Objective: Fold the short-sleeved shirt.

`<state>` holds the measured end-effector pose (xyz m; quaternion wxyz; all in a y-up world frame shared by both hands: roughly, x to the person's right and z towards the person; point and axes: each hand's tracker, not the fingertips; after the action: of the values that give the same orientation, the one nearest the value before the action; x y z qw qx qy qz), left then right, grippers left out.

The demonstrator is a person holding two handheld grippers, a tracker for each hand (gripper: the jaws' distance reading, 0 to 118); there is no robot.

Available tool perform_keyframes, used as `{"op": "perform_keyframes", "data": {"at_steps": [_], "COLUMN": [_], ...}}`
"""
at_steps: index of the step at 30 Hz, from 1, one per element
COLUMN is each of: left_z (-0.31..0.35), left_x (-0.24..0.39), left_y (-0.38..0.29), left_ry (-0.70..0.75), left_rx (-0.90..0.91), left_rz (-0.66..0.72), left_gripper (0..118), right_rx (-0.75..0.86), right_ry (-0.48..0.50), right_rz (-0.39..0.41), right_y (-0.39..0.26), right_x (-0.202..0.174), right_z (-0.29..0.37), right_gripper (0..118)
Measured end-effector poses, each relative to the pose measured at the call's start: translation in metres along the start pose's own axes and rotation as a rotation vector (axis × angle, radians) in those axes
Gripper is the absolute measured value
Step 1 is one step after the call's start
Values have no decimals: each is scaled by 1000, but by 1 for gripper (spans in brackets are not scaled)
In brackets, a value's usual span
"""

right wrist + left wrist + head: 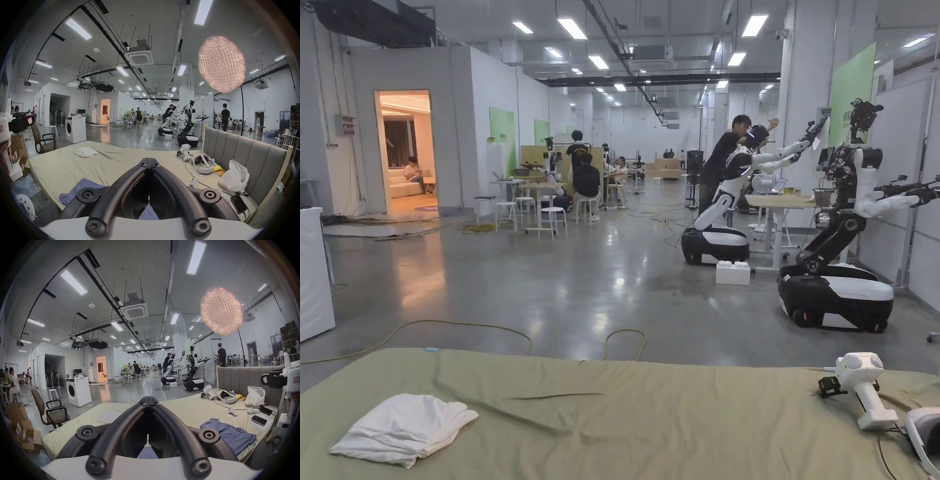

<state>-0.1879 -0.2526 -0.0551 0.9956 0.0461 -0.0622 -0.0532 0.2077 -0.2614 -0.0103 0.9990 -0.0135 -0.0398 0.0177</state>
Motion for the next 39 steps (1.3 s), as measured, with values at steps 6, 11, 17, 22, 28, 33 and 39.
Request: {"op": "perform_keyframes", "data": {"at_steps": [6, 11, 17, 22, 28, 33, 39], "left_z": [-10, -53, -162, -258, -329, -344, -367], "left_x": [-1, -12, -44, -50, -44, -21, -28], "left_y": [-6, -31, -134, -232, -299, -314, -347], "left_ry": [-27, -73, -209, -98, -16, -1, 9], "left_rx": [-49, -257, -625, -884, -1030, -1134, -1122], "left_rz": [7, 91, 413, 340, 344, 264, 245], "left_gripper": [0, 0, 55, 62, 62, 41, 9], "right_rx": [13, -50, -189, -322, -424, -520, -555], "right_ry": [5, 20, 34, 48, -26, -74, -70], "right_rz": [14, 19, -41, -160, -176, -157, -185], "right_y": [-1, -20, -50, -80, -98, -113, -124], "right_x": [0, 4, 17, 30, 48, 65, 74], "right_z": [-4, -12, -20, -34, -44, -47, -63], "right_gripper": [0, 0, 0, 0, 0, 0, 0]}}
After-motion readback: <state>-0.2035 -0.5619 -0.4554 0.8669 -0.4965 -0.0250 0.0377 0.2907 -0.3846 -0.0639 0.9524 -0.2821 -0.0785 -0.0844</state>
